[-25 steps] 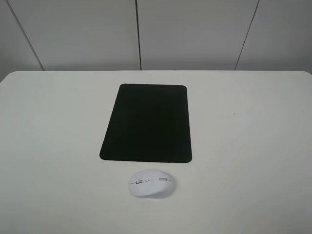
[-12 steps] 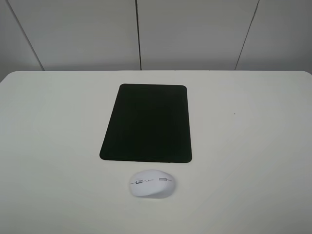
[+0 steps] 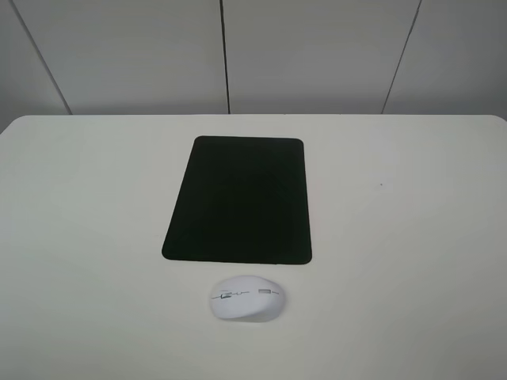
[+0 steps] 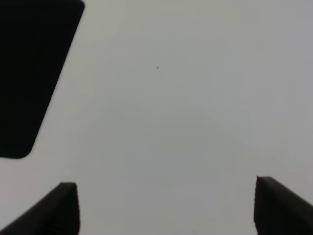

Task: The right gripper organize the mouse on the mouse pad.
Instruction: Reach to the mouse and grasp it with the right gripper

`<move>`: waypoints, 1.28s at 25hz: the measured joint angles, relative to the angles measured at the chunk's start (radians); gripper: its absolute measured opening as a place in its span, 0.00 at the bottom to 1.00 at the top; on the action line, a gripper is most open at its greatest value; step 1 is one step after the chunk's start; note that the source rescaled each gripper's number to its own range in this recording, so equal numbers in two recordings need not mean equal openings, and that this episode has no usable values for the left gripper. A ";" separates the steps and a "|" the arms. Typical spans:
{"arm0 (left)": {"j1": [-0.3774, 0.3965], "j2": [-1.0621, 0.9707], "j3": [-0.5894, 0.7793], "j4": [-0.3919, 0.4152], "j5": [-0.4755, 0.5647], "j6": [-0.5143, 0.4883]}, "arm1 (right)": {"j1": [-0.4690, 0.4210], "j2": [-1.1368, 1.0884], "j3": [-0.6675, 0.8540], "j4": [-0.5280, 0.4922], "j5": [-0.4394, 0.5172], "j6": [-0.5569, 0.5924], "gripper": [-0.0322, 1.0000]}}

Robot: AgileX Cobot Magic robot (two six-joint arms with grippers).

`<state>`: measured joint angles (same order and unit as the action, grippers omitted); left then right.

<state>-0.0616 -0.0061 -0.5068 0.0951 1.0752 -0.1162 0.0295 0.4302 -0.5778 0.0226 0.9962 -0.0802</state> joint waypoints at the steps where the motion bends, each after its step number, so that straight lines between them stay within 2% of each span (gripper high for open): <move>1: 0.000 0.000 0.000 0.000 0.000 0.000 | 0.011 0.045 -0.007 0.018 -0.010 -0.033 0.51; 6: 0.000 0.000 0.000 0.000 0.000 0.000 | 0.152 0.302 -0.042 0.011 -0.060 -0.116 0.51; 12: 0.000 0.000 0.000 0.000 0.000 0.000 | 0.395 0.592 -0.138 -0.076 -0.132 -0.162 0.51; 18: 0.000 0.000 0.000 0.000 0.000 0.000 | 0.576 0.877 -0.264 -0.091 -0.148 -0.342 0.51; 23: 0.000 0.000 0.000 0.000 0.000 0.000 | 0.681 1.062 -0.386 -0.090 -0.151 -0.494 0.51; 26: 0.000 0.000 0.000 0.000 0.000 0.000 | 0.725 1.168 -0.458 -0.057 -0.153 -0.574 0.51; 32: 0.000 0.000 0.000 0.000 0.000 0.000 | 0.788 1.335 -0.545 -0.023 -0.143 -0.645 0.51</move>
<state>-0.0616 -0.0061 -0.5068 0.0951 1.0752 -0.1162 0.8176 1.7651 -1.1228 0.0000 0.8536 -0.7249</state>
